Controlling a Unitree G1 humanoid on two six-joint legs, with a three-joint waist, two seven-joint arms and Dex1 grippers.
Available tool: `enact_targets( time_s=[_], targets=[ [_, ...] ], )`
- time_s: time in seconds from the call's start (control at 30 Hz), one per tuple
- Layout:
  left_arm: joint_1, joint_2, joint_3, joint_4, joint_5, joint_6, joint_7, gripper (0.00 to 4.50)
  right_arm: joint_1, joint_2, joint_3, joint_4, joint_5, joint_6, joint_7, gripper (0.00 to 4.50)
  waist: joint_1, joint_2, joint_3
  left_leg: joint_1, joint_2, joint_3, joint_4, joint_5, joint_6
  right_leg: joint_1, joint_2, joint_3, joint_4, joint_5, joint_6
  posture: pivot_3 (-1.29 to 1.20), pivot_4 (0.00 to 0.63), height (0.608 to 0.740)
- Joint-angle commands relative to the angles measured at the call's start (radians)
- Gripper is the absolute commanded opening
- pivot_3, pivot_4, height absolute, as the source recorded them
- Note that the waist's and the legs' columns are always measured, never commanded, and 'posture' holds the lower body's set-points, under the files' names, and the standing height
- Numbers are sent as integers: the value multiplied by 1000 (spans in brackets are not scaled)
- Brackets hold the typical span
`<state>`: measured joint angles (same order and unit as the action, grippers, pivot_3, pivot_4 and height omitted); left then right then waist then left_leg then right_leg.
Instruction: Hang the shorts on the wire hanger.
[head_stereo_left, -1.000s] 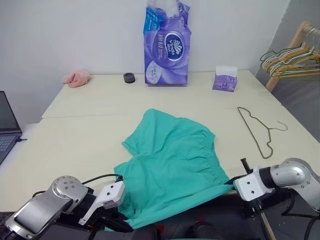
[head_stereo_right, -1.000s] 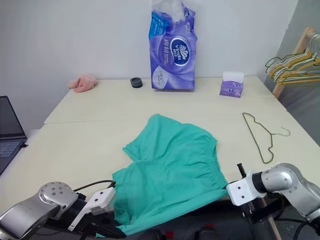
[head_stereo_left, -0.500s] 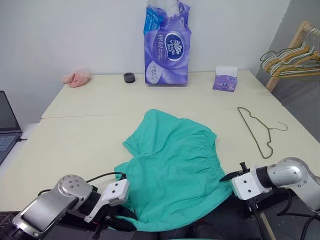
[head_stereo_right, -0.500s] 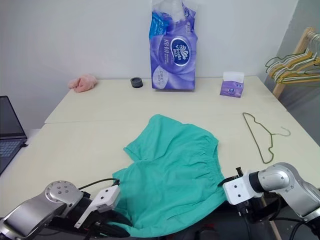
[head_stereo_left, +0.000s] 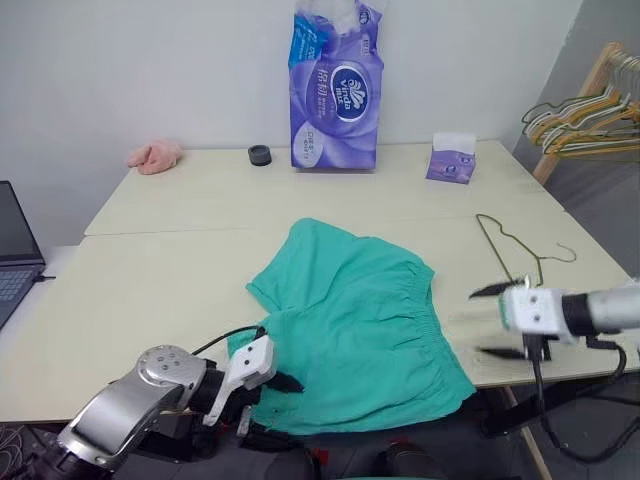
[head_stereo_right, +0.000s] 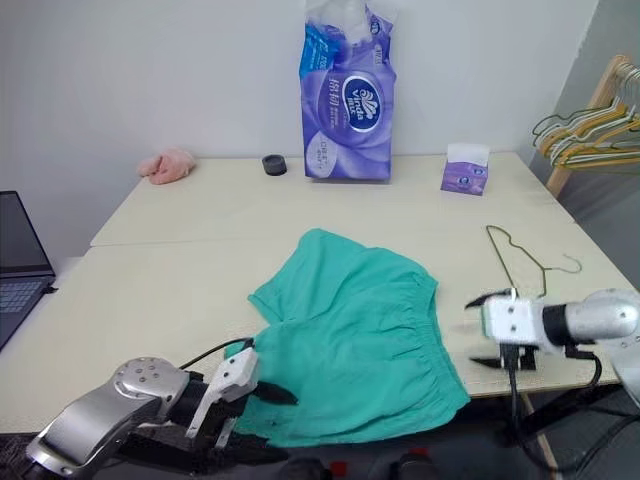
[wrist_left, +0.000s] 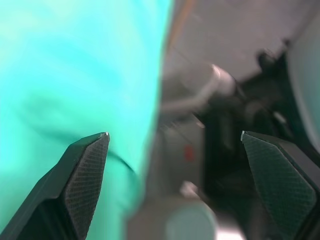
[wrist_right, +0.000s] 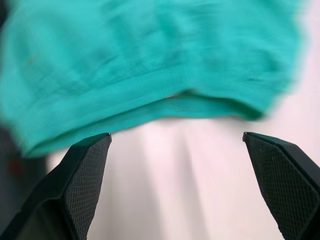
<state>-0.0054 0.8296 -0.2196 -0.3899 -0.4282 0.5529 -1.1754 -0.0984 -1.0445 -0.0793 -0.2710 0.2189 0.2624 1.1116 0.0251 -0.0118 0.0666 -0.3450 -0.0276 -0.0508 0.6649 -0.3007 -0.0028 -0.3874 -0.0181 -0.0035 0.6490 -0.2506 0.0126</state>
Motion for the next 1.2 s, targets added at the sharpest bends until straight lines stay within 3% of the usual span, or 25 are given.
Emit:
enact_targets(
  time_s=[0.03,0.17,0.3,0.43,0.63,0.9,1.0,1.2],
  targets=[
    [-97,-84,43,5,10,-16,109,4486,-34,79,-119,-18,105,229,-146,4500,2,0,0,0,0,0,0,0,0,0,0,0,0,0,0,5,29,740],
    [-222,-229,25,75,88,-110,240,4486,-66,214,-181,47,52,471,-429,4500,1,-1,-2,-1,-1,0,0,0,0,0,0,1,0,3,-4,-7,27,740],
    [-299,-268,-11,135,147,-185,231,4486,-92,311,-230,122,21,486,-578,4500,-3,1,-3,-1,-2,2,0,0,0,-1,0,3,0,4,-4,-25,27,740],
    [-374,-283,-35,178,160,-225,185,4486,-148,345,-263,242,59,585,-623,4500,-16,3,-3,0,-2,5,-1,0,0,-2,0,7,0,4,-4,-38,29,740],
    [-474,-307,-59,238,167,-271,128,4486,-272,334,-201,536,-7,522,-653,4500,-31,3,-3,0,-2,12,-1,0,1,-1,2,13,0,5,-1,-40,31,740],
    [-482,-320,-67,259,188,-301,109,4486,-365,322,-125,785,-40,481,-598,4500,-54,3,-3,0,-1,16,-1,-2,4,-2,4,18,-1,6,0,-32,32,740],
    [-480,-324,-67,256,190,-301,111,4500,-374,320,-99,826,-46,494,-568,3895,-55,2,-3,1,-1,16,-1,-2,4,-1,4,18,-1,6,0,-29,31,740],
    [-475,-332,-72,251,194,-300,112,4500,-375,332,-62,893,-73,486,-566,1884,-55,-4,-7,1,0,17,-1,-2,4,-1,4,19,-1,6,1,-30,30,740]
  ],
)
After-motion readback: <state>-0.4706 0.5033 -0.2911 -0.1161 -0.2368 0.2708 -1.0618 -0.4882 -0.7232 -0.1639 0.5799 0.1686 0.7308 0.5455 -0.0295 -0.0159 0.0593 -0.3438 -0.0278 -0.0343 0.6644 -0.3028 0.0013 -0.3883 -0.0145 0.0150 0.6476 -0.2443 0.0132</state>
